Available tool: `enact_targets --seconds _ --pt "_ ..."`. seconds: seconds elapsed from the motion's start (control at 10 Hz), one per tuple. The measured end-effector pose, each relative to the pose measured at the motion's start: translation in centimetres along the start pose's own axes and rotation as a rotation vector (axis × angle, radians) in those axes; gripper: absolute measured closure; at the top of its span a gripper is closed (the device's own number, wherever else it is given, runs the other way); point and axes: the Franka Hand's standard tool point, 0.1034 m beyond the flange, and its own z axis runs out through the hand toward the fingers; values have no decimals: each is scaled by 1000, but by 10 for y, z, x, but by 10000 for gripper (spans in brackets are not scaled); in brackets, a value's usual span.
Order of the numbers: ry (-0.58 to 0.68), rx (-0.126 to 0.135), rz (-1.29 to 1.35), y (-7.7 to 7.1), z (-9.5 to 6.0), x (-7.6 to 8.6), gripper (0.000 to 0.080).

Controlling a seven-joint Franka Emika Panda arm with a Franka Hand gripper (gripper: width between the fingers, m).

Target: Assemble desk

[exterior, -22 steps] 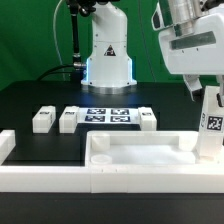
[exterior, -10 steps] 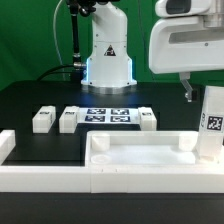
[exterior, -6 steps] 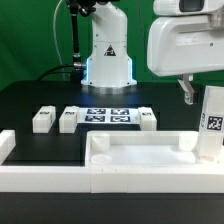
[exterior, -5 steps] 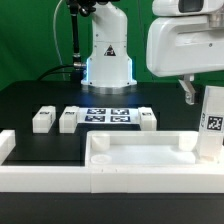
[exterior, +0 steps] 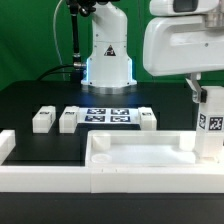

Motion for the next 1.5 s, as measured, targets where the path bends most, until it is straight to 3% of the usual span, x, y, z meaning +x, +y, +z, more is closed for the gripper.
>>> enact_targets --seconds 0.4,0.9,1.1,1.4,1.5 --pt "19 51 496 3 1 0 503" --pt "18 58 780 2 2 1 503" --pt "17 125 1085 3 2 -1 503" --pt "-18 202 1475 -2 7 -4 503" --pt "-20 203 1484 -3 7 -4 503"
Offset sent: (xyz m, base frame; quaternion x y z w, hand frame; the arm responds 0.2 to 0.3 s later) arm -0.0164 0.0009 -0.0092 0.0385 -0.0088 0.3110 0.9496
